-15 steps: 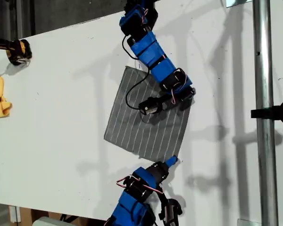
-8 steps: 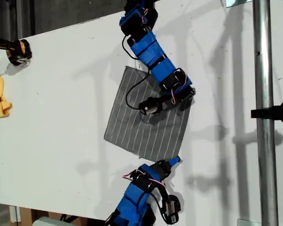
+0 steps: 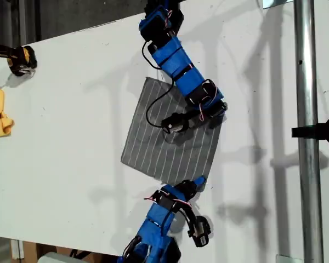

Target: Grasp corners of a towel and fold twice.

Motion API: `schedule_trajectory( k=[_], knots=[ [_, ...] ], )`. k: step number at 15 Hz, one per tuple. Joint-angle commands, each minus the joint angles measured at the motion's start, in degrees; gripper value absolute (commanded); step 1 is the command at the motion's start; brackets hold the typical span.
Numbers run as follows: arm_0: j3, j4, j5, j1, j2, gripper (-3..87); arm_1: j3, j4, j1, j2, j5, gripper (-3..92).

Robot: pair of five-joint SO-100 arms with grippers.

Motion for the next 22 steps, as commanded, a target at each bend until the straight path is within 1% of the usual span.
schedule_trajectory(
  k=[1, 3, 5, 6, 7, 8, 9, 11, 16, 17, 18, 20, 21, 22],
  knots=[
    [3.3, -2.1, -1.6, -2.4, 0.8, 31.3, -0.3, 0.6, -0.4, 2.6, -0.1, -0.2],
    [7.5, -5.1, -2.7, -3.3, 1.1, 25.0, -0.2, 1.0, -0.7, 3.3, 0.2, -0.2],
    [11.0, -8.8, -4.7, -3.8, 1.3, 15.5, 0.2, 1.4, -0.5, 3.8, 0.3, -0.2],
    [11.8, -10.2, -5.5, -3.8, 1.3, 5.8, 0.5, 1.4, -0.3, 4.1, 0.3, -0.2],
    [11.6, -10.7, -6.3, -3.8, 1.5, -0.9, 1.0, 1.4, -0.1, 4.5, 0.2, -0.2],
    [9.8, -9.5, -6.9, -3.2, 1.6, -1.0, 1.4, 1.4, 0.2, 4.7, 0.0, -0.2],
    [6.5, -6.2, -7.2, -2.4, 1.1, -1.0, 1.5, 1.4, 0.4, 4.8, -0.1, -0.2],
    [-3.0, 3.7, -8.6, -0.4, -0.9, -1.0, 1.5, 1.6, 0.8, 5.5, -0.3, -0.2],
    [-22.5, 15.0, -12.7, 7.0, -2.1, -1.0, 0.4, 3.7, -4.1, 13.1, 1.7, -0.2],
    [-25.6, 16.7, -13.2, 7.9, -2.2, -1.0, -1.9, 5.2, -4.9, 14.6, 1.7, -0.2],
    [-26.6, 17.0, -13.4, 8.5, -1.9, -1.0, -4.1, 6.2, -5.5, 15.3, 1.4, -0.2],
    [-27.3, 17.0, -14.2, 9.3, -2.2, -1.0, -5.2, 1.9, -7.2, 15.0, 0.1, -0.2],
    [-27.8, 17.0, -14.5, 9.5, -2.0, -1.0, -5.2, 1.4, -7.6, 15.0, 0.3, -0.2],
    [-28.3, 17.4, -14.2, 9.1, -1.6, -1.0, -4.8, 4.0, -6.9, 16.3, 0.2, -0.2]
  ],
)
